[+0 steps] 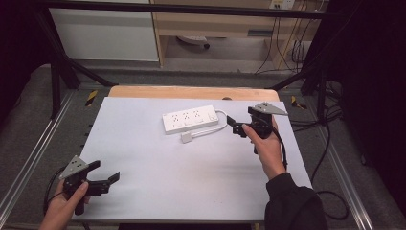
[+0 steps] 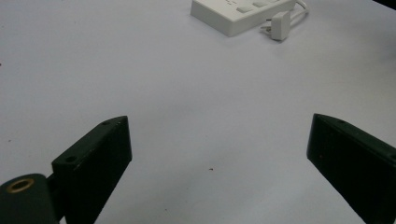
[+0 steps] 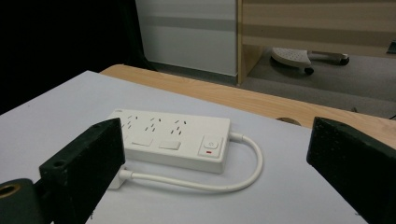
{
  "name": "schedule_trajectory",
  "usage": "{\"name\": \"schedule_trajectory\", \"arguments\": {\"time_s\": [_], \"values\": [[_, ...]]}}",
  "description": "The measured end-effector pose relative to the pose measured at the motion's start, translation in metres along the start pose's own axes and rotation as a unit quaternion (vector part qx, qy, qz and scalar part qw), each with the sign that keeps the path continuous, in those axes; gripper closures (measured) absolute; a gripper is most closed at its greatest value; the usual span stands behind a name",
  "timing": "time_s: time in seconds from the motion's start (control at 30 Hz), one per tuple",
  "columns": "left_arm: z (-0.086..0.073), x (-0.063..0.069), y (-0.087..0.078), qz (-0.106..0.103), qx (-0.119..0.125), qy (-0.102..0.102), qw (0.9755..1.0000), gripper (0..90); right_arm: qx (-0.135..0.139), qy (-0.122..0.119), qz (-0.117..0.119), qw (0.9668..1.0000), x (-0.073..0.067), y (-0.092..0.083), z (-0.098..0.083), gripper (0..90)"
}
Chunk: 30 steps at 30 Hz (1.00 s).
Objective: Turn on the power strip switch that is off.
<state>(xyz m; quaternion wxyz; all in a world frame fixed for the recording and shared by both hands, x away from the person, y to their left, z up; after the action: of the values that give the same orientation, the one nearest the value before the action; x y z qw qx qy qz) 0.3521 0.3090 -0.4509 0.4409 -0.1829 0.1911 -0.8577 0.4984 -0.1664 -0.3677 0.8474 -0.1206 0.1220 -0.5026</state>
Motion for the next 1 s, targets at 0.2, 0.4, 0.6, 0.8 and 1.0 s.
{"name": "schedule_trajectory", "arguments": {"time_s": [0.2,0.4,0.6,0.8,1.0], "values": [[0.000,0.000,0.000,0.000,-0.001,0.002,1.0000,6.7,0.004,0.002,-0.005,1.0000,-0.001,0.012,0.006,5.6],[0.000,0.000,0.001,-0.002,-0.001,0.002,1.0000,6.7,0.007,0.004,-0.011,0.9999,-0.001,0.022,0.010,7.0],[0.000,0.000,0.001,-0.002,-0.001,0.002,1.0000,6.7,0.011,0.010,-0.017,0.9997,-0.002,0.034,0.013,10.2],[0.000,0.000,0.001,-0.003,-0.003,0.003,1.0000,6.7,0.011,0.009,-0.020,0.9997,-0.003,0.045,0.016,13.5],[0.000,0.001,0.001,-0.004,-0.003,0.004,1.0000,6.7,0.016,0.011,-0.021,0.9996,-0.005,0.053,0.018,17.4]]}}
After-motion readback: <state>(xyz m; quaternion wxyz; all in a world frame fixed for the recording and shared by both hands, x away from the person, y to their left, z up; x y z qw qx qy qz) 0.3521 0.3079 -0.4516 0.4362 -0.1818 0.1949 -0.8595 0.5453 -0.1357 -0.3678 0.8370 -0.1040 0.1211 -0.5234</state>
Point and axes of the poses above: each handheld gripper's, and its own axes: y roughly forward along the jaws, z roughly out of its top, x roughly to its right, the point moved 5 cm from there along y, roughly forward along the jaws, and after that the axes turned 3 degrees about -z, right-handed, at the moved point
